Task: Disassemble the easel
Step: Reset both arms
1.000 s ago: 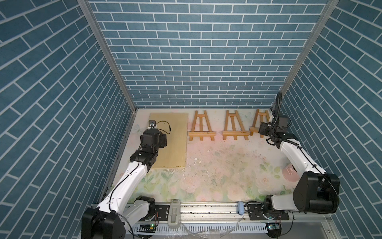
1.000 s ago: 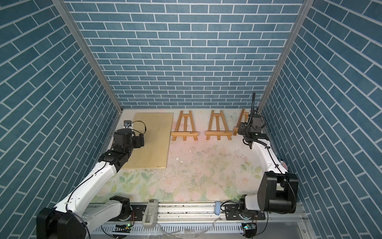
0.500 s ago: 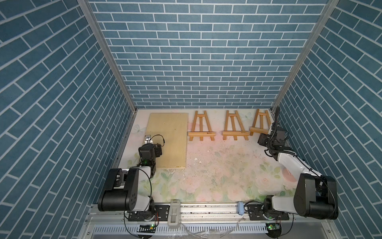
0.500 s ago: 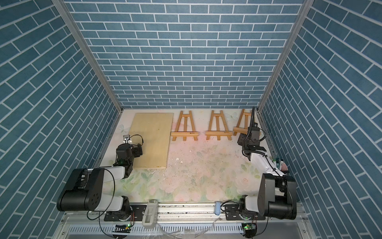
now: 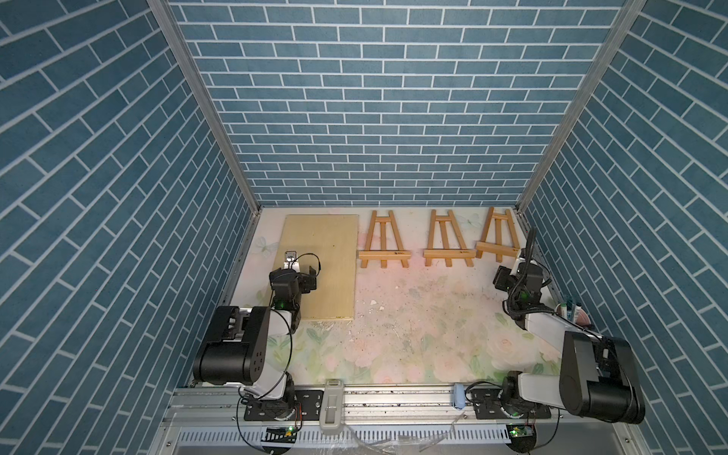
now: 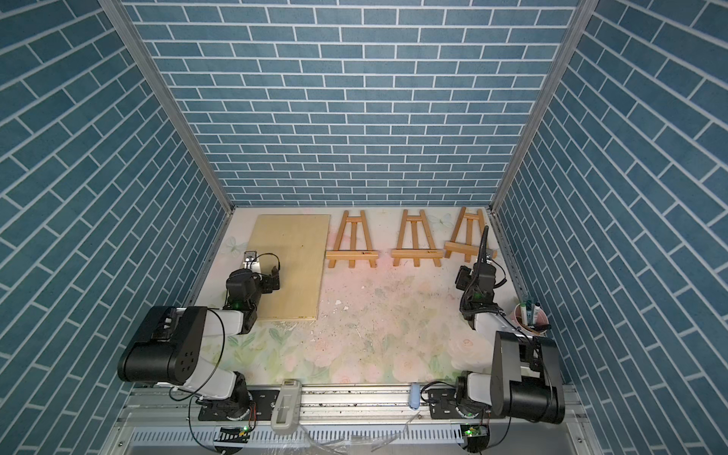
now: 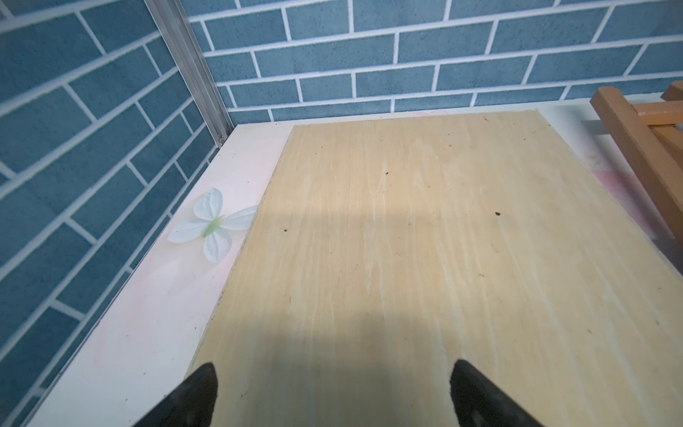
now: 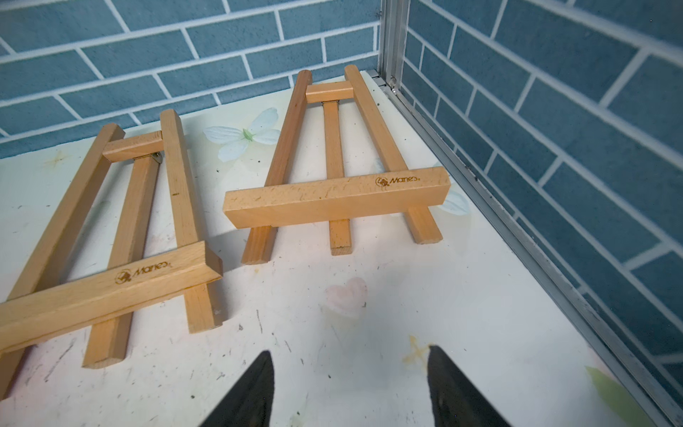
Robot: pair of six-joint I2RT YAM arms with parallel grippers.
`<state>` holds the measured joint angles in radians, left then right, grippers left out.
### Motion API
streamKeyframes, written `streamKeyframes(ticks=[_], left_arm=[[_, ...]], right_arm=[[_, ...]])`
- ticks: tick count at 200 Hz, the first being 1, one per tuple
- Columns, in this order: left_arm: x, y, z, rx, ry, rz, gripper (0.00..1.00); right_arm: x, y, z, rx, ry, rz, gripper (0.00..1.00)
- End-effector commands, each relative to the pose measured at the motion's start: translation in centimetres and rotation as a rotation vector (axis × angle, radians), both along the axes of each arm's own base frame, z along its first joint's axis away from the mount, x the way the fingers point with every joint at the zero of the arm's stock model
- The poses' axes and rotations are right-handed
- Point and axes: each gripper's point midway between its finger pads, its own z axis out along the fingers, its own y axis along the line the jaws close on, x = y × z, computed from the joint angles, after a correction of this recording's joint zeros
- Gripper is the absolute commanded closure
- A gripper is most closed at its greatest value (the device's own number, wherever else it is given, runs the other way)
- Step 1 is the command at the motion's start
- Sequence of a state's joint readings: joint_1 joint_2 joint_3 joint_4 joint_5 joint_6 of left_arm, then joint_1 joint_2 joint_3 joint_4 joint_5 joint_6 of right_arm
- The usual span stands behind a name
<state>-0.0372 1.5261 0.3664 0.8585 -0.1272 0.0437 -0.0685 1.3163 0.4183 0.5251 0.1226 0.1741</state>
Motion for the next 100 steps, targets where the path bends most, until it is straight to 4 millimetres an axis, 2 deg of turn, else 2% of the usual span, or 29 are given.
streamKeyframes(ticks=[1, 33, 52, 58, 80, 100], left_arm=[[0.5, -0.2, 0.7, 0.017, -0.019, -0.008, 0.01], [0.6, -0.2, 0.8, 0.017, -0.02, -0.009, 0.0], [0.6, -0.3, 0.8, 0.017, -0.02, -0.011, 0.0], [0.6, -0.3, 0.8, 0.017, -0.022, -0.011, 0.0], [0.6, -0.3, 0.8, 0.017, -0.021, -0.012, 0.0], [0.7, -0.3, 0.8, 0.018, -0.018, -0.013, 0.0]], right_arm=[[0.6, -0.1, 2.0, -0.058, -0.139, 0.02, 0.34], [0.4, 0.6, 0.4, -0.059, -0.185, 0.064, 0.34], [1.4, 1.0, -1.0, -0.057, -0.17, 0.089, 0.34], [1.6, 0.7, -1.5, -0.048, -0.118, 0.073, 0.34], [2.1, 0.7, -1.6, -0.049, -0.089, 0.077, 0.34], [2.4, 0.7, -1.7, -0.053, -0.088, 0.073, 0.3]])
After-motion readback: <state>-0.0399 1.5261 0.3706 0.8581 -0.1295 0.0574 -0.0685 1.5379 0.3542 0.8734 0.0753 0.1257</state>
